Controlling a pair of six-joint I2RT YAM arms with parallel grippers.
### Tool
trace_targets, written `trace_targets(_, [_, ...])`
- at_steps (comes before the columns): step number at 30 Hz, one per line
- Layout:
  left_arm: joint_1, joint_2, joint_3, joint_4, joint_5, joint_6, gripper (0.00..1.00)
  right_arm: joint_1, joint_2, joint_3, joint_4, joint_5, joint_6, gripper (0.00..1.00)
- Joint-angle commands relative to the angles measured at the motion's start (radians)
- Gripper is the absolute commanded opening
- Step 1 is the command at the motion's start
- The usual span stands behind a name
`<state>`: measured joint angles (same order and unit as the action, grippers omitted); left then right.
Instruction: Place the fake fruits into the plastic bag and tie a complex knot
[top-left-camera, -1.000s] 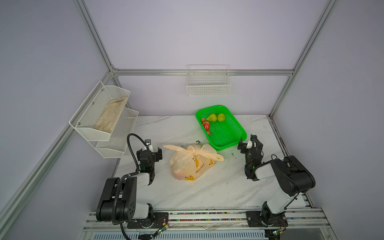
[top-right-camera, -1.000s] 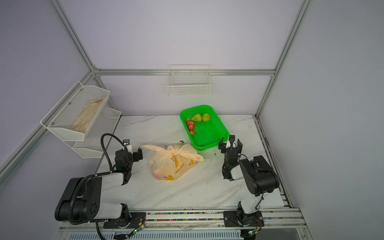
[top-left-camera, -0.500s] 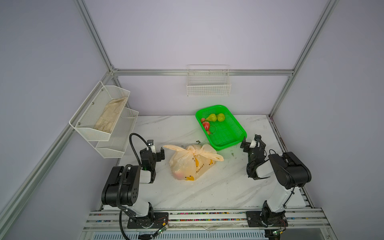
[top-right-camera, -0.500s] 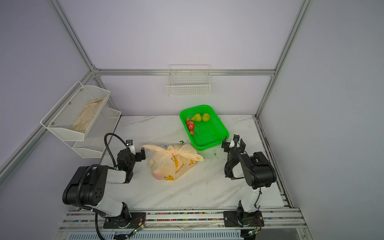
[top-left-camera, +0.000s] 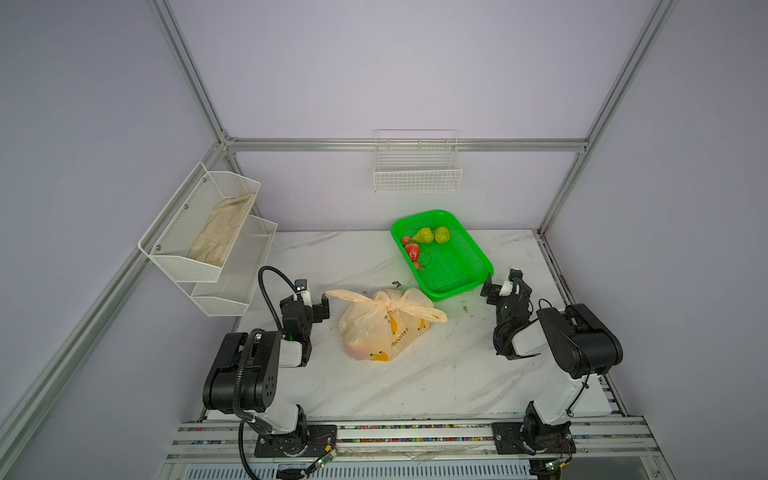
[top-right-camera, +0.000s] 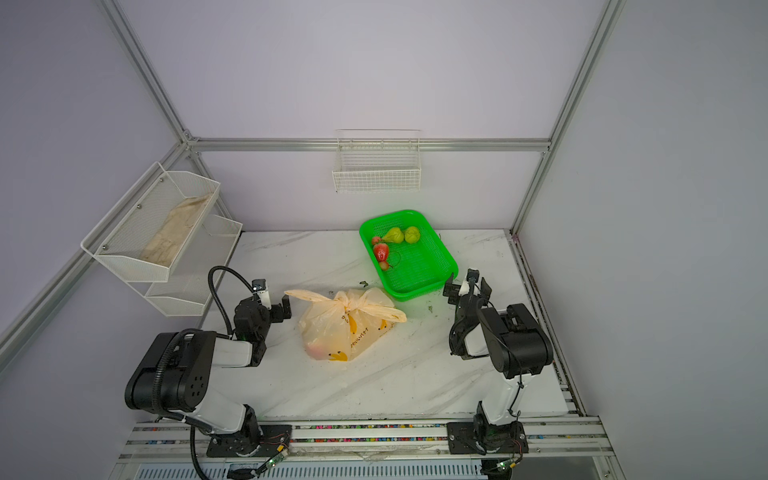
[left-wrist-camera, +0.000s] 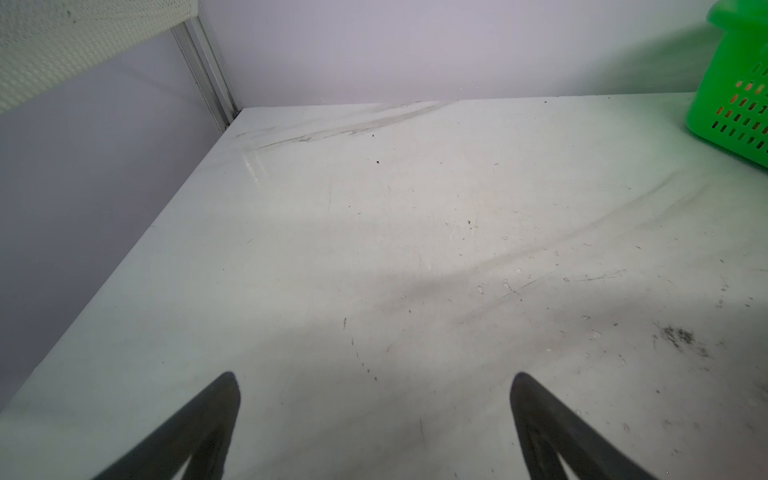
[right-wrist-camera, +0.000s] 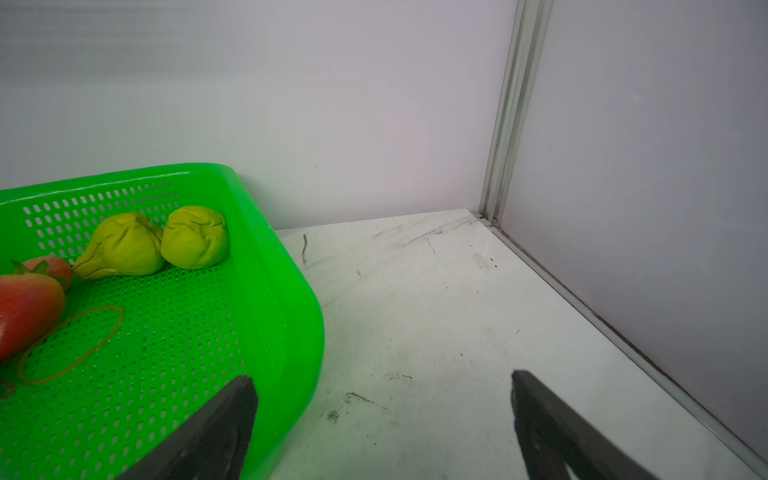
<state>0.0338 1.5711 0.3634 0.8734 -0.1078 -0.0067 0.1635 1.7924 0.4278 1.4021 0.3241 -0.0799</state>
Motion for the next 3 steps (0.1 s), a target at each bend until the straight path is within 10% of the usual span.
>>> trace_targets(1, [0.004,-0.007,0.017,0.059,0.004,-0.009,1.0,-0.004,0.003,0.008,0.022,0.002,0.0,0.97])
trace_targets(3, [0.003,-0.008,0.016,0.058,0.003,-0.007,0.99,-0.004,-0.001,0.004,0.025,0.003,0.002,0.97])
